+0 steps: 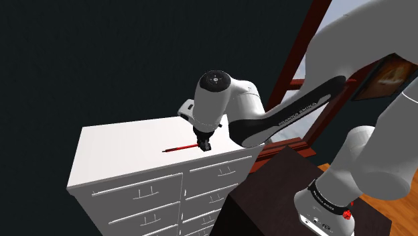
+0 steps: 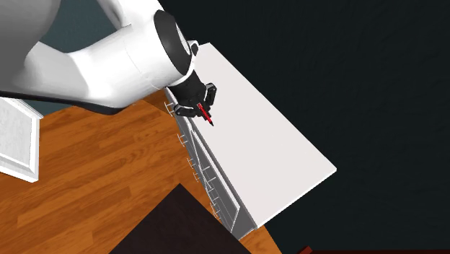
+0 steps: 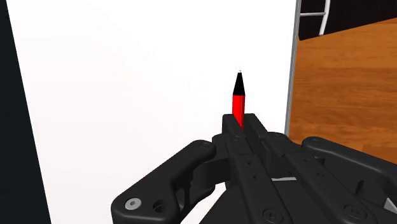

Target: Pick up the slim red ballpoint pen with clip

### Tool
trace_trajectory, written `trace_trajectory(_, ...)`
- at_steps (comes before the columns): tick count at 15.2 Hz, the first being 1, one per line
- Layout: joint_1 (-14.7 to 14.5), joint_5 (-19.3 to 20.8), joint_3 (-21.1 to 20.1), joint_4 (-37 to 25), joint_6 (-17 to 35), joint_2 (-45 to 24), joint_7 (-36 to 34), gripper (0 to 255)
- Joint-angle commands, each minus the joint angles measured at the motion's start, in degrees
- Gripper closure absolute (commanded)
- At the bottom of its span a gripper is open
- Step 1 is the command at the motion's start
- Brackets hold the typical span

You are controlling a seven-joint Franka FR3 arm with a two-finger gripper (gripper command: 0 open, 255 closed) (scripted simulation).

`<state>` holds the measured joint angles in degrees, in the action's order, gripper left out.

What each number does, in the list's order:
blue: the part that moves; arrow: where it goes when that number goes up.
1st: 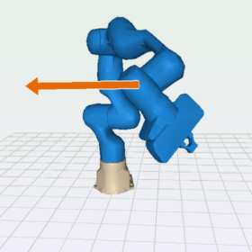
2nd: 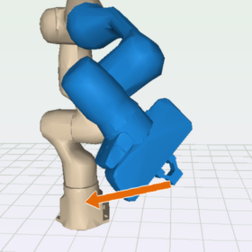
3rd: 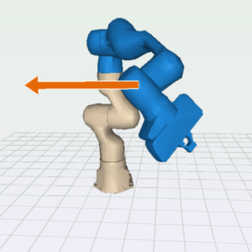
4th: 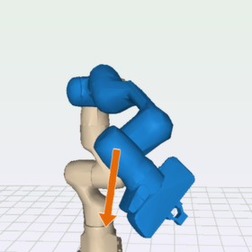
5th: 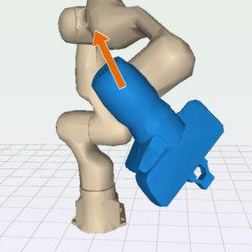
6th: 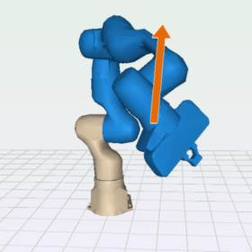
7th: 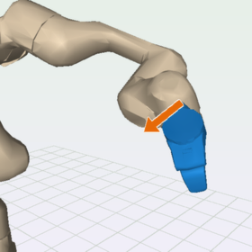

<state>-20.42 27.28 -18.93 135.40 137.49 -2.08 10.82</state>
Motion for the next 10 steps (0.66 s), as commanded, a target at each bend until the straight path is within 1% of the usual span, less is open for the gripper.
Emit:
trace_trajectory(1, -0.02, -1.31, -0.13, -0.22, -1.22, 1.28, 1.22, 255)
trace_trajectory(8, -0.26, -5.05, -0.26, -1.80, -5.71, 5.11, 4.94, 255)
trace_trajectory(10, -0.28, -5.12, -0.26, -1.84, -5.81, 5.19, 5.02, 255)
